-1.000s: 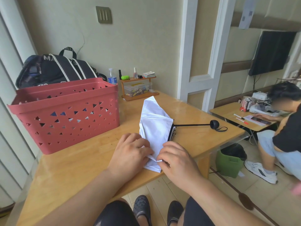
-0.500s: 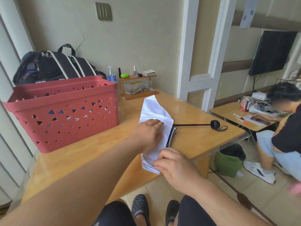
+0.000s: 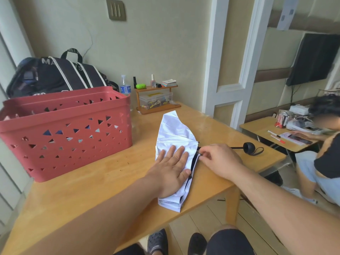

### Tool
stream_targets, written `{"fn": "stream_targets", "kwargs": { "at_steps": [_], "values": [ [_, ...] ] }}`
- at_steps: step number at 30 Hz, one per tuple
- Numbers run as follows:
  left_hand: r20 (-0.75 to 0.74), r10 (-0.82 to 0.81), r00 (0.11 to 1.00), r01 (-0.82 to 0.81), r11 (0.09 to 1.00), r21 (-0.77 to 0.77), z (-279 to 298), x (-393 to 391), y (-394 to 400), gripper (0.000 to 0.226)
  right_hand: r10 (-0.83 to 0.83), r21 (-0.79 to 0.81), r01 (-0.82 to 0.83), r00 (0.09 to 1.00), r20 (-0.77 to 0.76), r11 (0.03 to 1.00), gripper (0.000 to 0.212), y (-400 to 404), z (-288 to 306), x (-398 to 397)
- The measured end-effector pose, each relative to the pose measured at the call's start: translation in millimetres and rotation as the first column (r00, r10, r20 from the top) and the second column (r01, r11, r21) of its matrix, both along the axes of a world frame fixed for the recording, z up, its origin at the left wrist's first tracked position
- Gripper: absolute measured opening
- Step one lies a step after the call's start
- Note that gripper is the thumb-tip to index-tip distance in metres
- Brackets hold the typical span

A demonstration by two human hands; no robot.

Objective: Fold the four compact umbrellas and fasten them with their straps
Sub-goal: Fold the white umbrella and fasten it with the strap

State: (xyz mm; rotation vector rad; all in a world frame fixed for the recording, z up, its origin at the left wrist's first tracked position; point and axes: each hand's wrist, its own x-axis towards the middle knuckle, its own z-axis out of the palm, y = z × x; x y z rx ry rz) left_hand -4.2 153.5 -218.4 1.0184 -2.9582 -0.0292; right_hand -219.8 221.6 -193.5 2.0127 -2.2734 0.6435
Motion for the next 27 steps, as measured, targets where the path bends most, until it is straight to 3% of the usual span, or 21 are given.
{"fn": "stream_targets", "kwargs": {
  "at_steps": [8,12,17,21,24,27],
  "values": [
    [0.103,-0.021,0.994,0.024,1.0,-0.02,2.5,-0.4,1.3,0.066,0.009,0.08,0.009,0.973,-0.231,0.997,0.018,-34.5,-3.0,-9.6],
    [0.213,-0.072,0.974,0.078,0.997,-0.023,2.5,-0.1,-0.4,0.068,-0.067,0.066,0.075,0.992,-0.108,0.995,0.022,-43.6,-1.0,-10.0],
    [0.2,-0.102,0.975,0.086,0.993,0.087,2.6,2.2,0.3,0.068,-0.057,0.105,0.05,0.996,0.062,0.993,0.012,-40.9,5.8,-9.2],
    [0.187,-0.101,0.977,0.084,0.992,0.095,1.8,2.1,-0.5,0.068,0.0,-0.166,0.014,0.996,0.085,0.986,0.033,-37.6,17.3,9.4],
    [0.157,-0.109,0.982,0.09,0.989,0.118,1.6,4.2,0.8,0.069,0.156,-0.092,-0.144,0.977,0.148,0.985,0.026,-34.3,-0.1,22.0],
    [0.129,-0.112,0.985,0.093,0.985,0.145,3.5,12.6,4.5,0.073,0.127,-0.068,-0.114,0.96,0.25,0.991,0.024,-31.2,-19.9,15.0]
  ]
}}
